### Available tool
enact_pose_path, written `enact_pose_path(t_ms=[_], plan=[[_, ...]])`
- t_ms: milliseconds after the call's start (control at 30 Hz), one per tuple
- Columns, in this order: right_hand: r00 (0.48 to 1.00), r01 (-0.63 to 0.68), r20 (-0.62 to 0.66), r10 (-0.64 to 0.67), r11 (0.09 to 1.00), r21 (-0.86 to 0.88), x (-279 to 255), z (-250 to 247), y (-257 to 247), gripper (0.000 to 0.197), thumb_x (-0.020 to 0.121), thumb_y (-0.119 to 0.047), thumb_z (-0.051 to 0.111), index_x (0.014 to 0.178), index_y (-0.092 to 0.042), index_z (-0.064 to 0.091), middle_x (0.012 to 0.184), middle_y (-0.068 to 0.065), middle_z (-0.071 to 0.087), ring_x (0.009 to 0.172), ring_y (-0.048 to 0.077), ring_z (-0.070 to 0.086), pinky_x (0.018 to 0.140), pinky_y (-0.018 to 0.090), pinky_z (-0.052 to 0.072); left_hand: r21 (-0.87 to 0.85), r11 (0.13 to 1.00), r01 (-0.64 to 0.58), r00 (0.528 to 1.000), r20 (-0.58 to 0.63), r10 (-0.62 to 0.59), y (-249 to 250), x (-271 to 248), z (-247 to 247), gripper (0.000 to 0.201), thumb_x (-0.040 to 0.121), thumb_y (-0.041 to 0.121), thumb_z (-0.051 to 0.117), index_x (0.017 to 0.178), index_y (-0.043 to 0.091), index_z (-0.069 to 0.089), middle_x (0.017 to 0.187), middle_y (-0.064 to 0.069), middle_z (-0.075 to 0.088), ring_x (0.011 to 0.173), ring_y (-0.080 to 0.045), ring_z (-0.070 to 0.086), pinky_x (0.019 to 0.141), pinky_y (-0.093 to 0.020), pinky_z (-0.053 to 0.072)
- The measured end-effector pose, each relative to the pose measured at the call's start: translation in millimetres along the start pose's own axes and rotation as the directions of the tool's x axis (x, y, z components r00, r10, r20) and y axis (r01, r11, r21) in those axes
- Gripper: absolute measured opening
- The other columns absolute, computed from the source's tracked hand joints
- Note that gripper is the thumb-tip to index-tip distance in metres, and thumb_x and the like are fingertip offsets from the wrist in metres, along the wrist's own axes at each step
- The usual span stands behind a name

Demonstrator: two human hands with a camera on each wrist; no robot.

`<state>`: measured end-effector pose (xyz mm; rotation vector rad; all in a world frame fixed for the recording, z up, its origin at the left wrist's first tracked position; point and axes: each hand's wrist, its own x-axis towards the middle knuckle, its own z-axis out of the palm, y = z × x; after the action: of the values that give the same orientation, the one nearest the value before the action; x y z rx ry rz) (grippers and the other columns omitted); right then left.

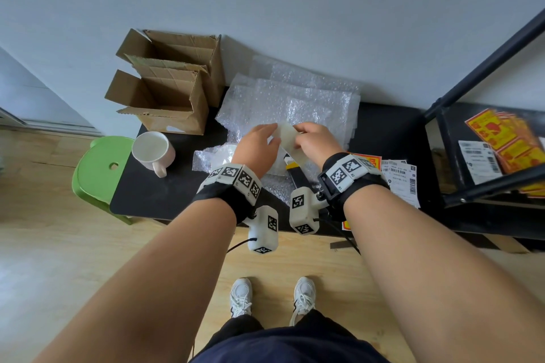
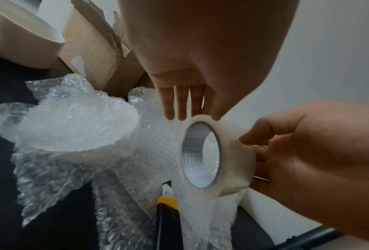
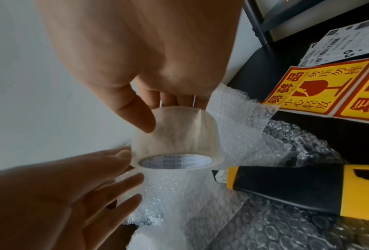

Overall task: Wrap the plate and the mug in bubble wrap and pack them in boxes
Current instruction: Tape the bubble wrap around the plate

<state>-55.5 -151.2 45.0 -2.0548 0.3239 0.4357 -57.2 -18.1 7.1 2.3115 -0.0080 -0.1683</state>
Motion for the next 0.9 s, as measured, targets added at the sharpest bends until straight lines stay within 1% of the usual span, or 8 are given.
enact_pose_path(t_ms=[133, 233, 367, 433, 500, 633, 733, 900], plan=[[1.0, 0.026, 0.0, -0.026, 1.0, -0.007, -3, -5, 0, 0.041, 0.088, 0.001, 0.048, 0.122, -0.016, 0.063, 0.103, 0.002, 0.062, 0.086, 0.014, 0.054, 0.058, 0.014, 0.038, 0.056, 0.995, -0.084, 0.992, -0.092, 0.089, 5, -7, 2, 0.035, 0.098, 0.014, 0.048, 0.133, 0.011, 0.058, 0.139, -0.005, 0.054, 0.123, -0.022, 0.052, 0.097, -0.025, 0.037], [0.999, 0.034, -0.001, -0.034, 0.999, -0.008, -3, -6, 2, 0.042, 0.089, 0.004, 0.046, 0.124, -0.015, 0.062, 0.103, 0.003, 0.061, 0.079, 0.01, 0.053, 0.056, 0.013, 0.037, 0.124, 0.98, -0.158, 0.978, -0.117, 0.173, 9, -11, 4, 0.034, 0.096, 0.01, 0.051, 0.128, 0.01, 0.061, 0.134, -0.007, 0.058, 0.117, -0.026, 0.056, 0.093, -0.028, 0.04], [0.999, 0.034, -0.009, -0.035, 0.999, -0.026, -4, -7, 3, 0.045, 0.09, 0.004, 0.047, 0.128, -0.016, 0.059, 0.106, 0.003, 0.061, 0.091, 0.015, 0.053, 0.061, 0.018, 0.039, 0.136, 0.976, -0.168, 0.975, -0.12, 0.185, 12, -10, 4, 0.031, 0.094, 0.01, 0.055, 0.123, 0.007, 0.065, 0.127, -0.008, 0.061, 0.111, -0.027, 0.058, 0.089, -0.031, 0.042], [0.999, 0.032, -0.005, -0.032, 0.999, -0.029, -5, -7, 4, 0.044, 0.091, 0.004, 0.047, 0.129, -0.016, 0.058, 0.109, 0.003, 0.06, 0.093, 0.016, 0.053, 0.07, 0.021, 0.039, 0.159, 0.97, -0.184, 0.972, -0.117, 0.203, 12, -9, 5, 0.028, 0.092, 0.01, 0.057, 0.119, 0.006, 0.066, 0.121, -0.009, 0.063, 0.106, -0.028, 0.059, 0.085, -0.031, 0.044], [0.999, 0.034, 0.003, -0.034, 0.999, -0.034, -5, -8, 4, 0.044, 0.091, 0.003, 0.048, 0.13, -0.016, 0.057, 0.113, 0.005, 0.06, 0.095, 0.016, 0.054, 0.076, 0.023, 0.04, 0.157, 0.972, -0.173, 0.976, -0.105, 0.191, 11, -7, 5, 0.029, 0.09, 0.009, 0.059, 0.118, 0.007, 0.066, 0.118, -0.008, 0.063, 0.102, -0.026, 0.058, 0.082, -0.03, 0.043], [0.998, 0.043, 0.039, -0.04, 0.997, -0.063, -4, -9, 7, 0.045, 0.09, 0.005, 0.048, 0.13, -0.014, 0.057, 0.118, 0.008, 0.061, 0.099, 0.018, 0.055, 0.079, 0.025, 0.041, 0.042, 0.992, -0.116, 0.993, -0.012, 0.116, 11, -1, 3, 0.039, 0.085, 0.008, 0.063, 0.123, 0.008, 0.057, 0.117, -0.005, 0.054, 0.096, -0.019, 0.057, 0.079, -0.022, 0.042], [0.998, 0.045, 0.049, -0.041, 0.997, -0.07, -4, -10, 8, 0.045, 0.09, 0.005, 0.048, 0.129, -0.015, 0.058, 0.117, 0.007, 0.062, 0.104, 0.02, 0.057, 0.081, 0.026, 0.042, 0.014, 0.995, -0.095, 0.995, 0.024, 0.094, 10, 3, 0, 0.035, 0.082, 0.008, 0.067, 0.116, 0.008, 0.057, 0.111, 0.0, 0.049, 0.089, -0.015, 0.055, 0.075, -0.021, 0.041], [0.998, 0.052, 0.039, -0.05, 0.998, -0.045, -4, -14, 7, 0.047, 0.091, 0.002, 0.05, 0.133, -0.017, 0.056, 0.12, 0.005, 0.061, 0.107, 0.019, 0.056, 0.085, 0.027, 0.044, -0.012, 0.996, -0.09, 0.996, -0.003, 0.09, 9, 4, 1, 0.022, 0.084, 0.01, 0.066, 0.105, 0.01, 0.059, 0.107, 0.002, 0.051, 0.087, -0.014, 0.056, 0.074, -0.021, 0.042]])
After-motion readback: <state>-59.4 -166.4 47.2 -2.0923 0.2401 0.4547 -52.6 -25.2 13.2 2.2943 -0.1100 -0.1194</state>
